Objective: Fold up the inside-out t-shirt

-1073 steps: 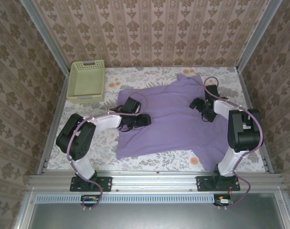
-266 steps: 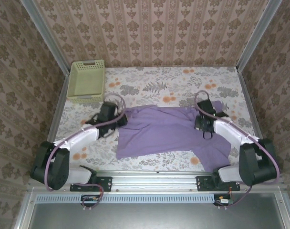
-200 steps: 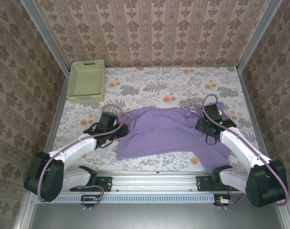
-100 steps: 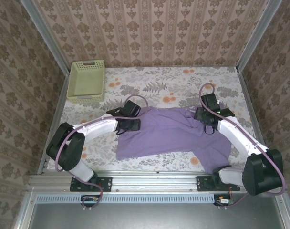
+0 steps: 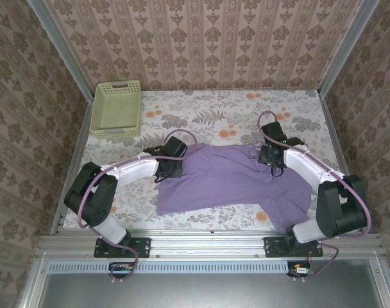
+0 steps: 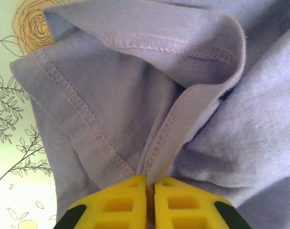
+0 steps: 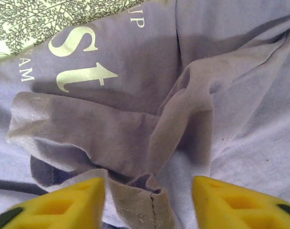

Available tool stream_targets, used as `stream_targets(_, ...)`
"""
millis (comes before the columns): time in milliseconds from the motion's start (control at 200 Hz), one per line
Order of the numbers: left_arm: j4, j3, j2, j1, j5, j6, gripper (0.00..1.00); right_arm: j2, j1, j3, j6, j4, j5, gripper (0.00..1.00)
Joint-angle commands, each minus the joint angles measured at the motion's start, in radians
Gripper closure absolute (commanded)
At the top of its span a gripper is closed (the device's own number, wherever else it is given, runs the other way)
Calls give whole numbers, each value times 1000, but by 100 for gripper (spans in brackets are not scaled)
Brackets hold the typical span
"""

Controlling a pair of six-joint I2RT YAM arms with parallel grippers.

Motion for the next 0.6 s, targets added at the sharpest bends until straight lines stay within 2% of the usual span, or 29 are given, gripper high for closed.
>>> stream_targets(0,10,-19,-9,12,22,2,94,17,-2,25,-13,-17,-4,60)
stream_targets(105,28,-32,-37,35,52,9,100,25,-2,40,-22,-26,8,77)
stream_targets(270,90,-61,-98,94,133,19,100,28,-2,86,-42,-48,64,96)
stream_targets(355,113,-60,-119,128,173,28,100,29,-3,126,-49,-62,99,100)
stream_targets(595,149,0,-150,218,295,50,100,30,-3,268,-65,-94,176,100)
